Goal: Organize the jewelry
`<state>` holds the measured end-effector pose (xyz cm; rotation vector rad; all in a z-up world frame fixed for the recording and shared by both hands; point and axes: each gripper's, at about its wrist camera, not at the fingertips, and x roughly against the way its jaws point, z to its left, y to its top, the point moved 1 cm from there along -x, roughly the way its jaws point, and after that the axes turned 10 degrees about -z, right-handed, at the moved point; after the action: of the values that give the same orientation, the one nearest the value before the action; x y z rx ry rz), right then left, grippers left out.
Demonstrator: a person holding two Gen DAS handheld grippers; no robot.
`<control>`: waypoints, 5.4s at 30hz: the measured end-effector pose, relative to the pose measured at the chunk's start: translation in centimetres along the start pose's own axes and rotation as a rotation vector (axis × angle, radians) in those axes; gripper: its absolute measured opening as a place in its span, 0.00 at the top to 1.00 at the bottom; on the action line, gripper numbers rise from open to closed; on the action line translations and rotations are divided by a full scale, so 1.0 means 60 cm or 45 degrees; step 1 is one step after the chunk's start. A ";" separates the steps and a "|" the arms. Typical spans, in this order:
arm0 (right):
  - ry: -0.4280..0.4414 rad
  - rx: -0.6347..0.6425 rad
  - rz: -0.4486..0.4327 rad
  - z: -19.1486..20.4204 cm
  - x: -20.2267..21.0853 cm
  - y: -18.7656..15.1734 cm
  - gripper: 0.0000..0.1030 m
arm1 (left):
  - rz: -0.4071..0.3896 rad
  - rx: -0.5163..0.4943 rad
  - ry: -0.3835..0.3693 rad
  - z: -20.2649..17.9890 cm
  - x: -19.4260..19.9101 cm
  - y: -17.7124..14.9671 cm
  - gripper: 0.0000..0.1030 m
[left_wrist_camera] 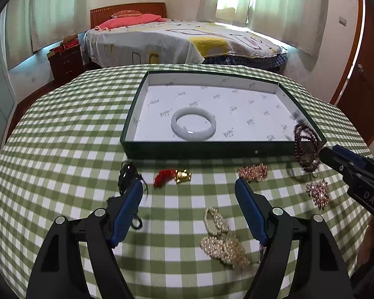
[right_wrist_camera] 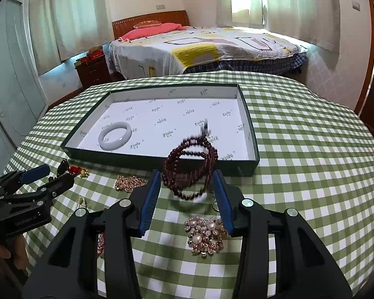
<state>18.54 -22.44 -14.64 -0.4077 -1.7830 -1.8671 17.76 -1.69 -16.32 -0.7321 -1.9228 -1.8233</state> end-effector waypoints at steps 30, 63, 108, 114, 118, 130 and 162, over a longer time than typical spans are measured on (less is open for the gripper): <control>-0.012 0.001 -0.028 -0.016 -0.069 0.049 0.94 | -0.005 0.020 0.018 0.016 -0.021 0.007 0.28; -0.023 -0.089 0.044 -0.044 -0.088 0.034 0.47 | 0.018 0.036 0.009 0.018 -0.019 -0.001 0.28; -0.025 0.021 0.023 0.009 0.080 -0.107 0.47 | 0.053 -0.022 -0.050 -0.026 0.022 -0.101 0.48; -0.022 0.022 0.026 0.013 0.079 -0.108 0.47 | 0.035 -0.023 -0.123 -0.026 0.027 -0.103 0.75; -0.018 0.029 0.021 0.018 0.079 -0.108 0.47 | 0.026 -0.021 -0.120 -0.021 0.035 -0.104 0.76; 0.014 0.013 0.020 0.025 0.064 -0.091 0.48 | -0.055 -0.002 -0.071 0.007 0.070 -0.082 0.76; 0.215 0.083 0.172 0.113 -0.018 -0.080 0.80 | -0.066 0.018 -0.030 0.039 0.071 -0.082 0.76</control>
<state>15.83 -15.57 -18.66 -0.3275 -1.6574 -1.6937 11.54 0.98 -17.82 -0.7088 -1.9855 -1.8370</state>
